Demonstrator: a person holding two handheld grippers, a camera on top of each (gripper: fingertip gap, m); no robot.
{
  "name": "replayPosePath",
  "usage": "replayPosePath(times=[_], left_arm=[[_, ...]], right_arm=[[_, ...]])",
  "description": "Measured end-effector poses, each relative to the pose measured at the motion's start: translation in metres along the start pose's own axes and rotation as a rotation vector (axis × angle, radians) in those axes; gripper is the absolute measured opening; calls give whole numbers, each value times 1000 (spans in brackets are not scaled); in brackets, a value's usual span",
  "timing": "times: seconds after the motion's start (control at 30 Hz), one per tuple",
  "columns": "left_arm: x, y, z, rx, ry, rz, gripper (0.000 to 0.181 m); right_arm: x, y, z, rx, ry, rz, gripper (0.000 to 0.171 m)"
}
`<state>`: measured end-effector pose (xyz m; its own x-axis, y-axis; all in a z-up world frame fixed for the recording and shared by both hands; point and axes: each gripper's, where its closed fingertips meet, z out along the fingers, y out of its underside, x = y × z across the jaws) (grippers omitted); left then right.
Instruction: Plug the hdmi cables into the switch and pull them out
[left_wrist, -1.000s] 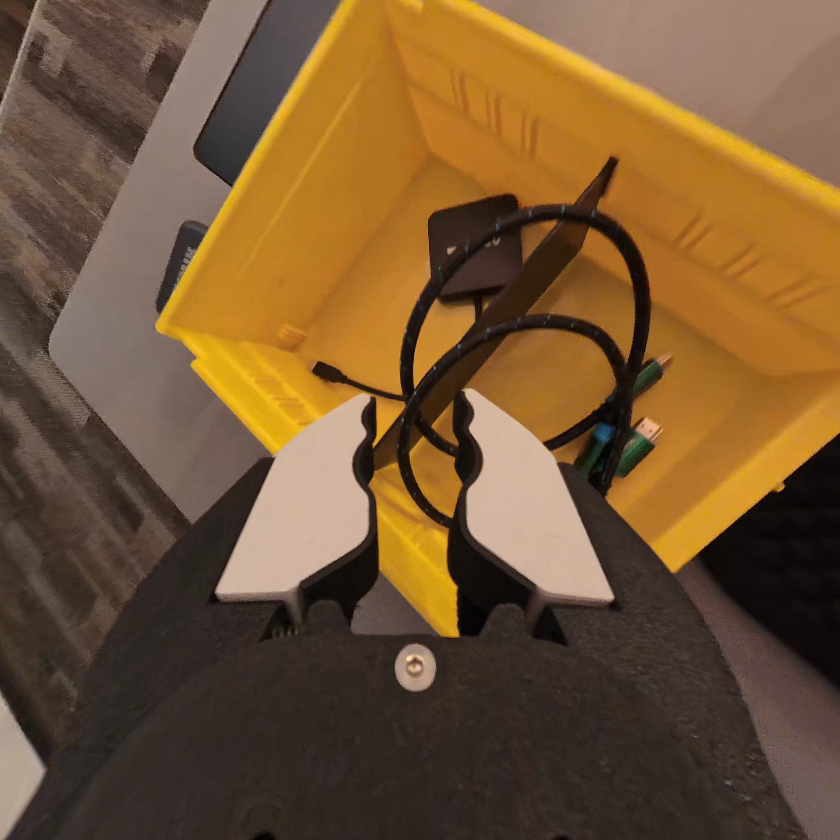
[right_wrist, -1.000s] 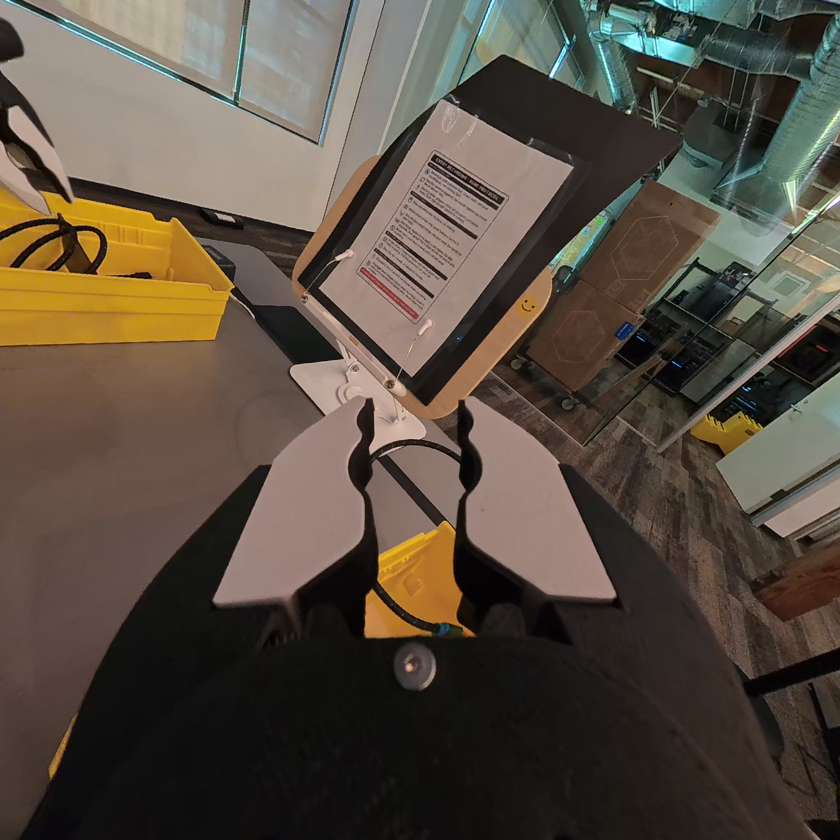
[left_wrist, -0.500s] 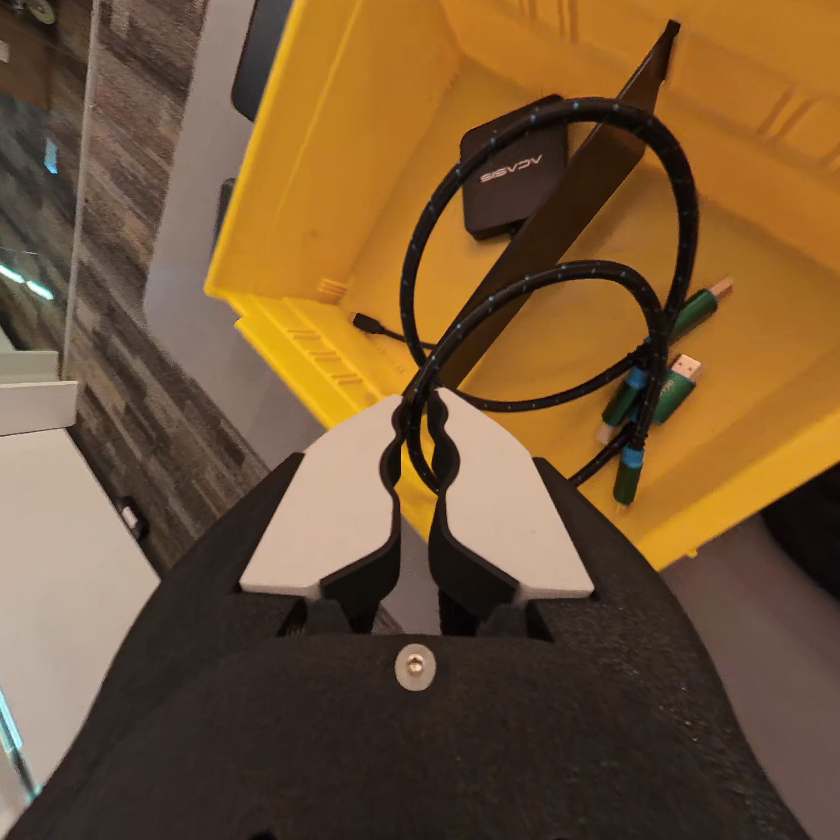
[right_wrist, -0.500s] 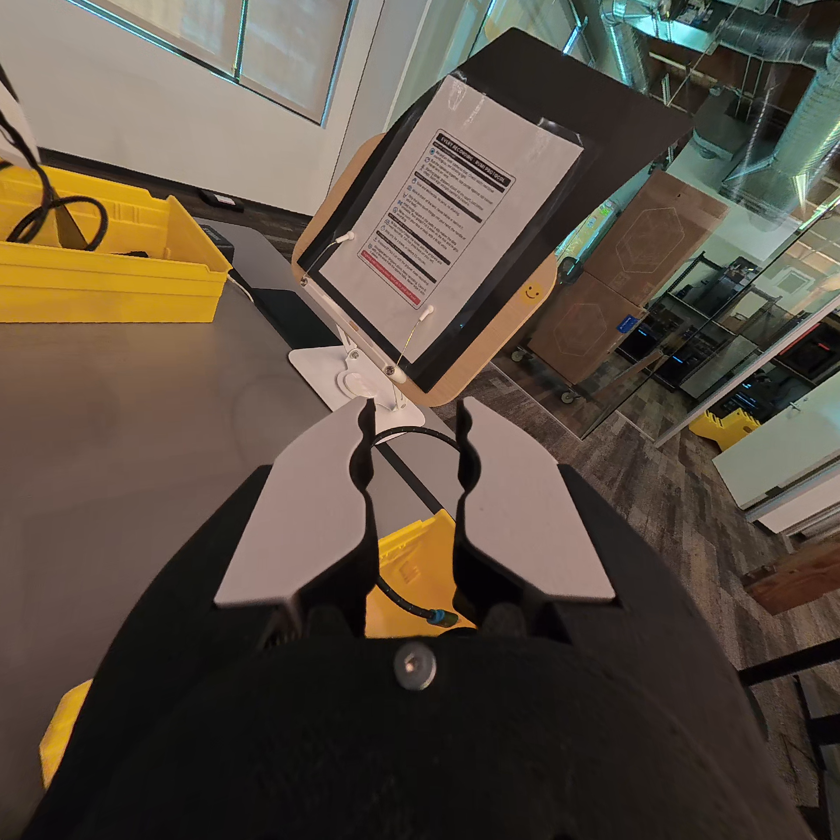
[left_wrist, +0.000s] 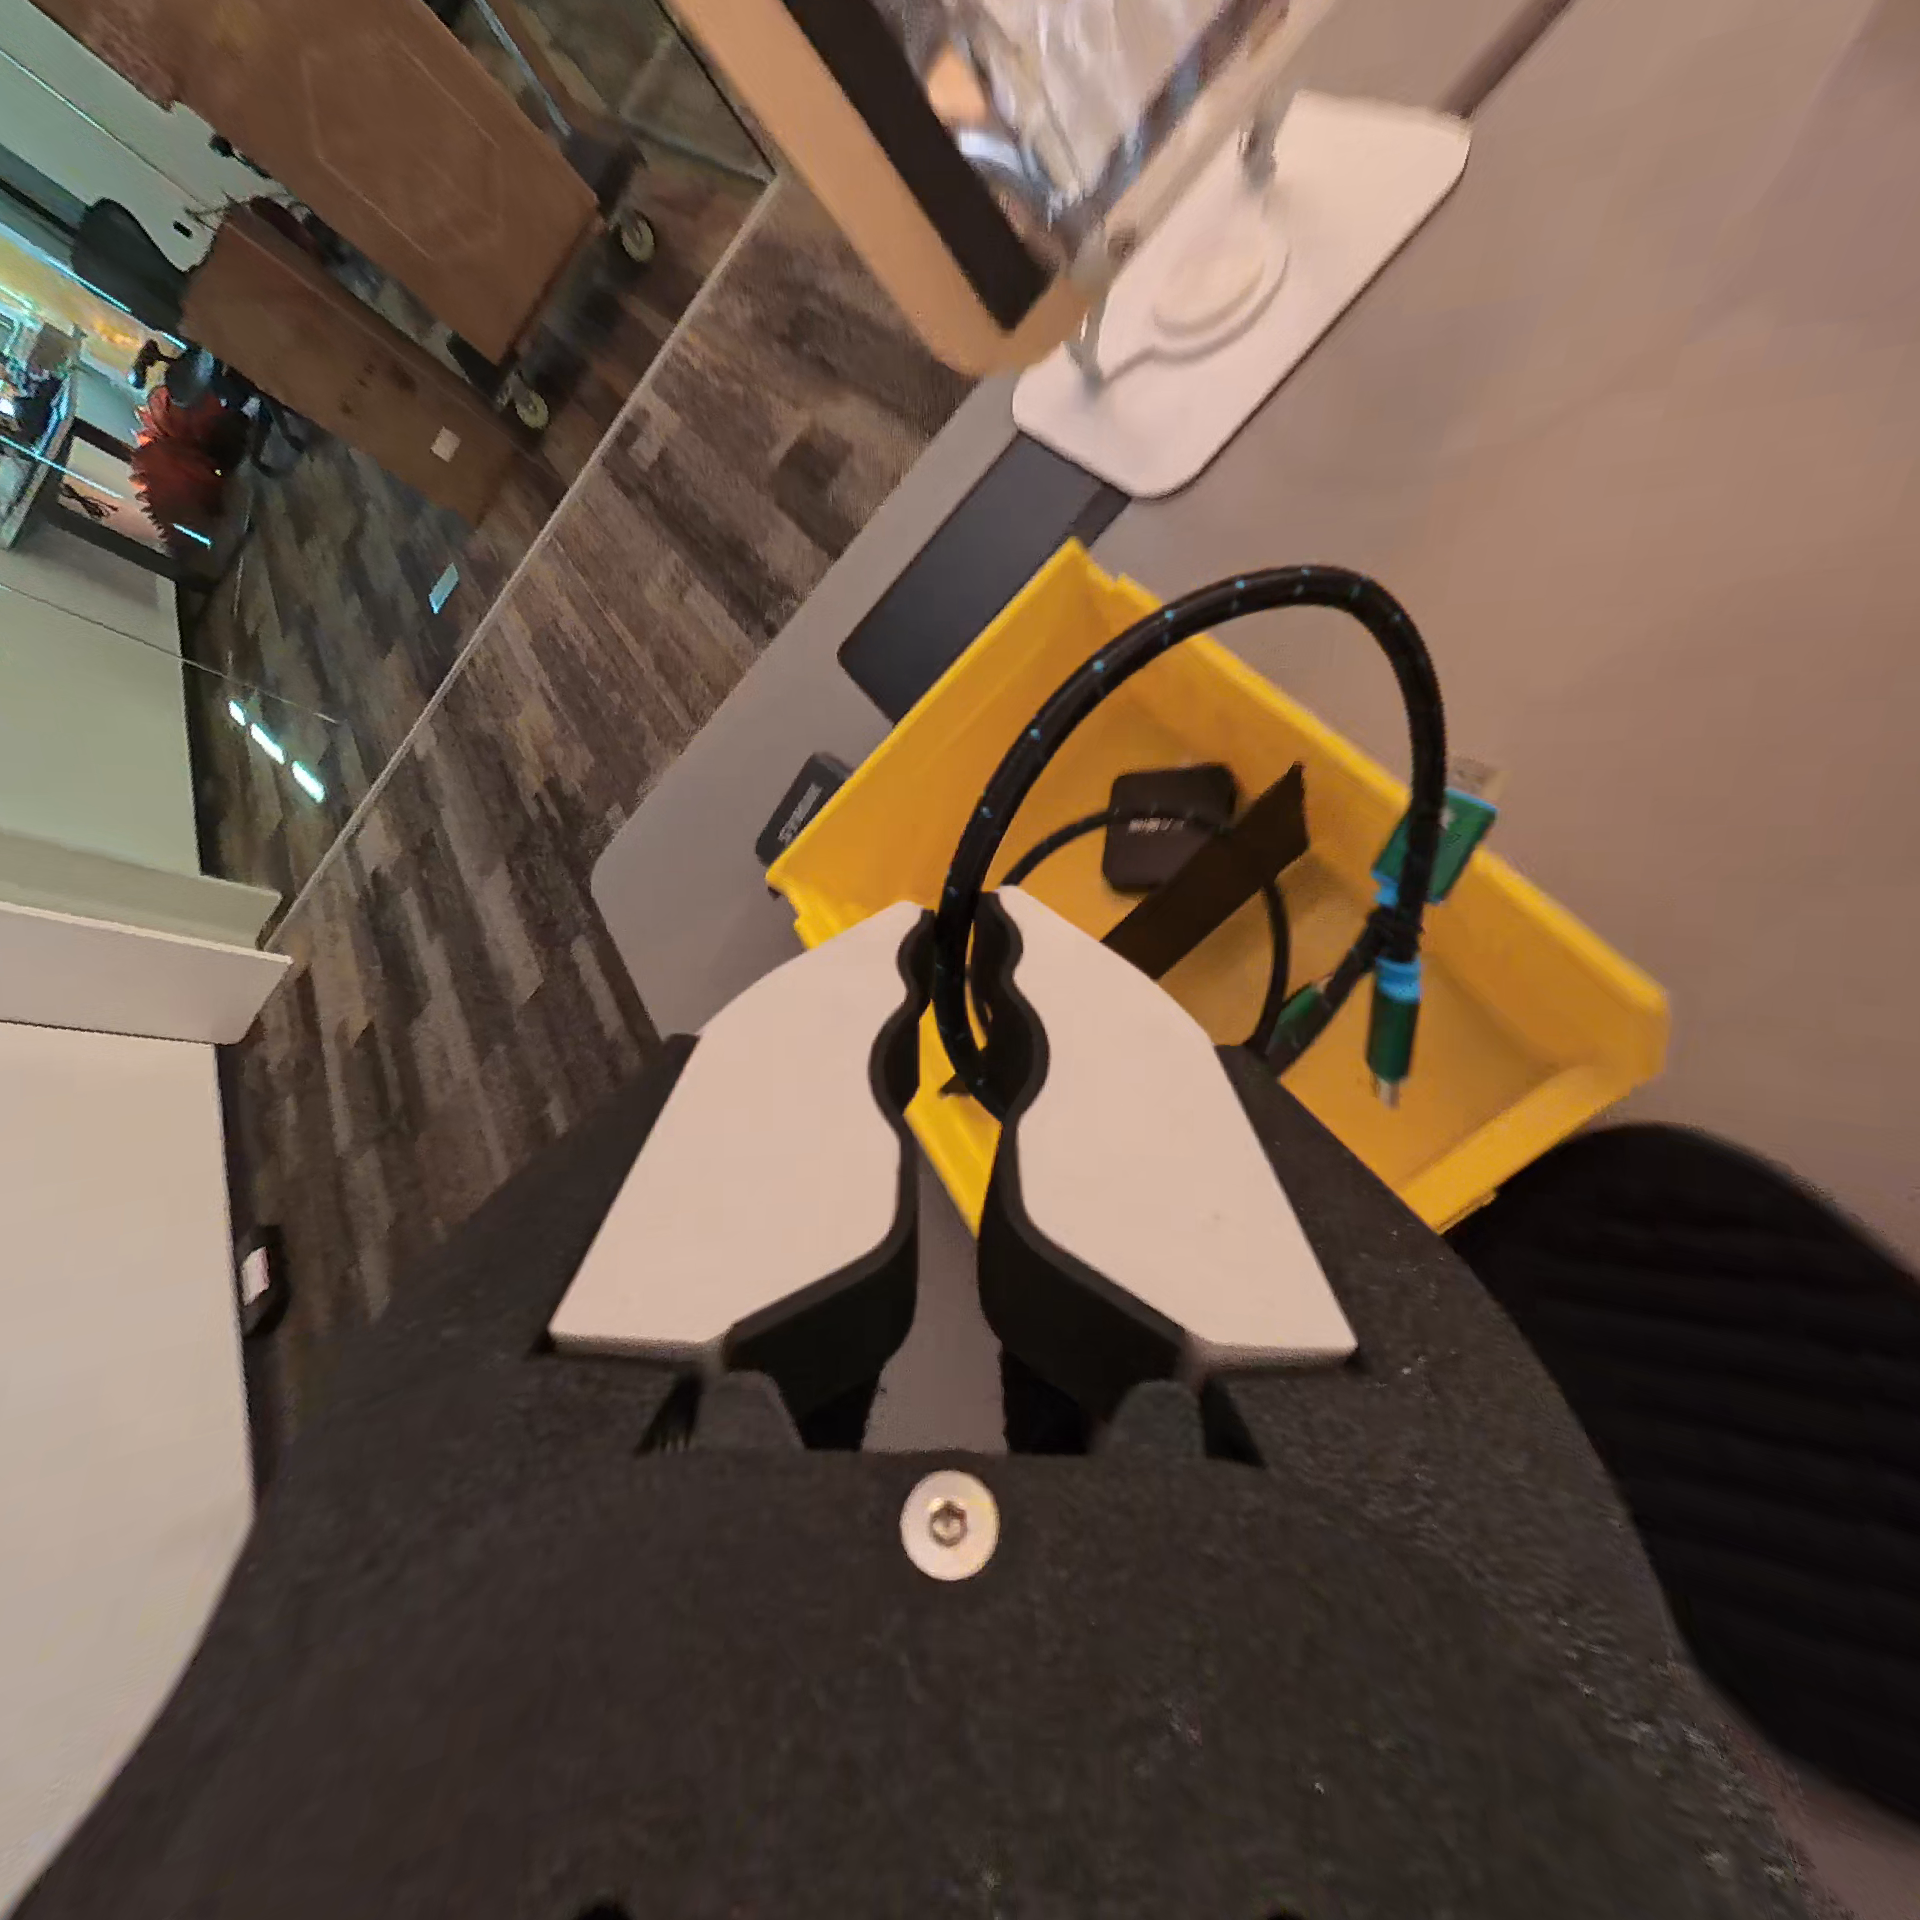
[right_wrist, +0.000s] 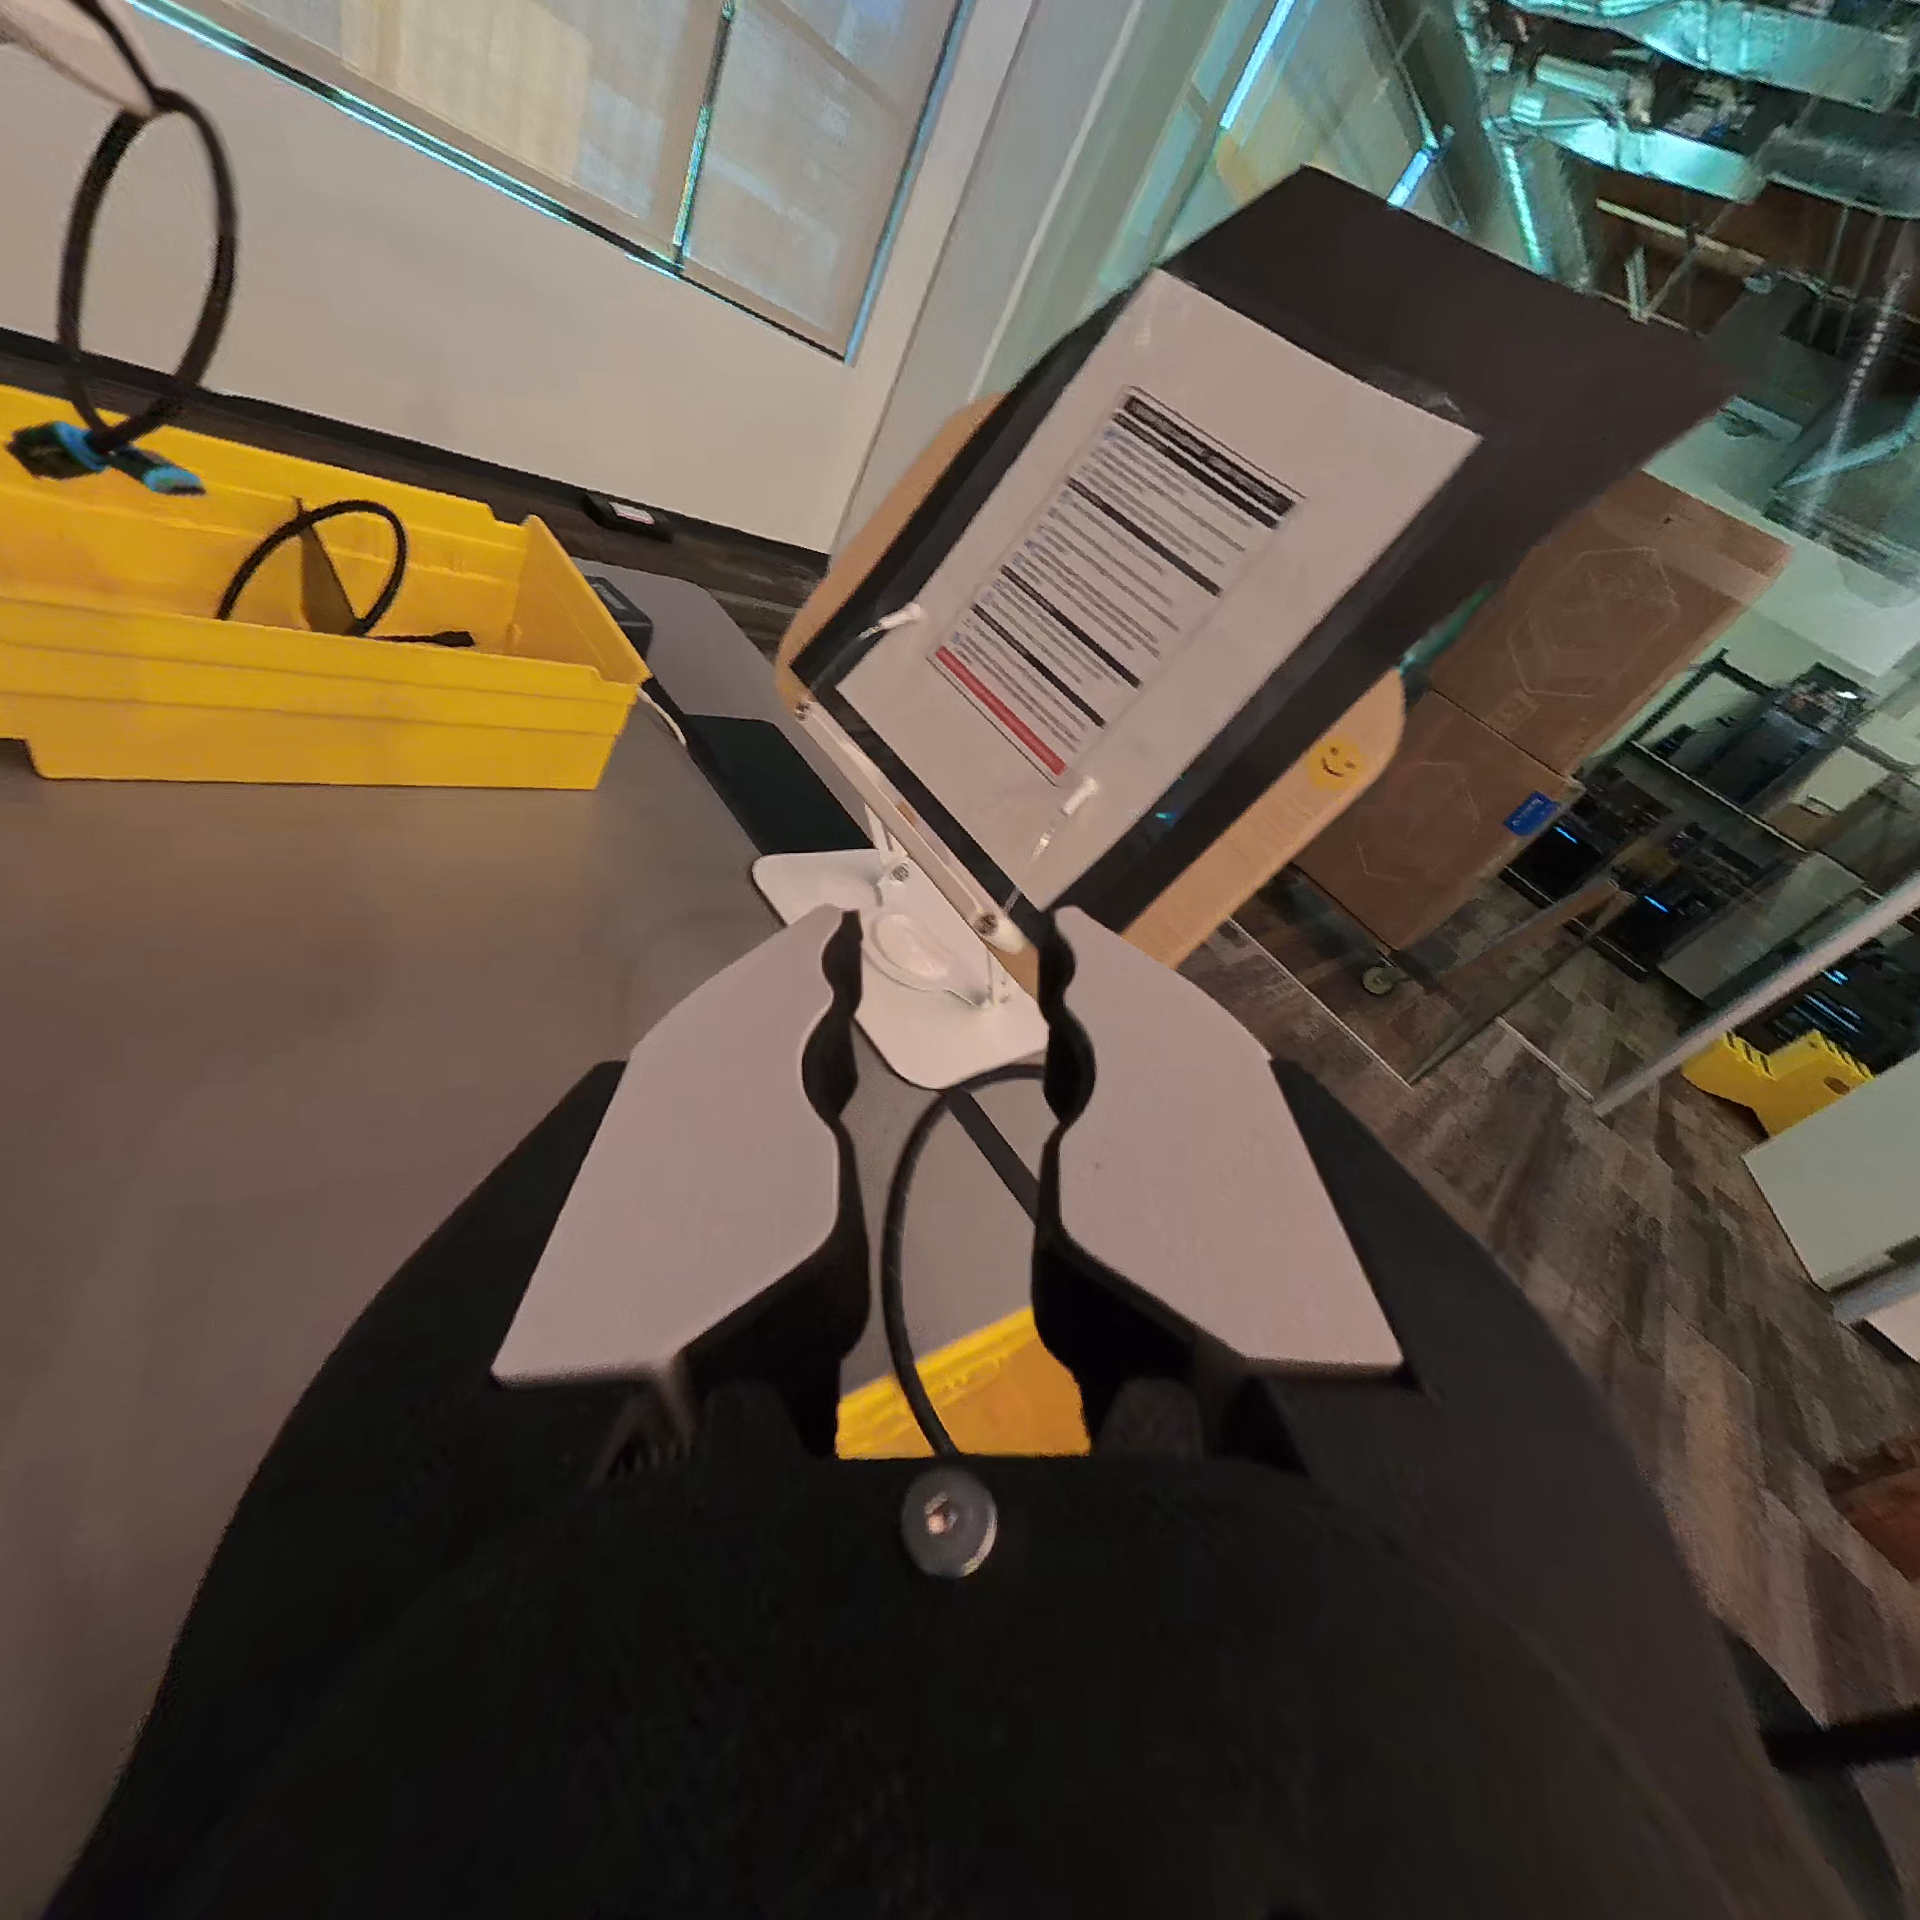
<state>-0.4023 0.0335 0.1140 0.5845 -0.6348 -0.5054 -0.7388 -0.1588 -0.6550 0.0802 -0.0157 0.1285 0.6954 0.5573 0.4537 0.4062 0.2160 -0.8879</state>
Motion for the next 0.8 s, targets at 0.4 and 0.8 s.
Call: replayPosePath(times=[0.4,0.8], left_arm=[[80,-140,-28,395,341,-151,7],[130,-185,-21,576,646,-251,6]], right_arm=[[-152,-71,69,361,-263,-406,49],[-219,-103,47,653,-755,-12,42]])
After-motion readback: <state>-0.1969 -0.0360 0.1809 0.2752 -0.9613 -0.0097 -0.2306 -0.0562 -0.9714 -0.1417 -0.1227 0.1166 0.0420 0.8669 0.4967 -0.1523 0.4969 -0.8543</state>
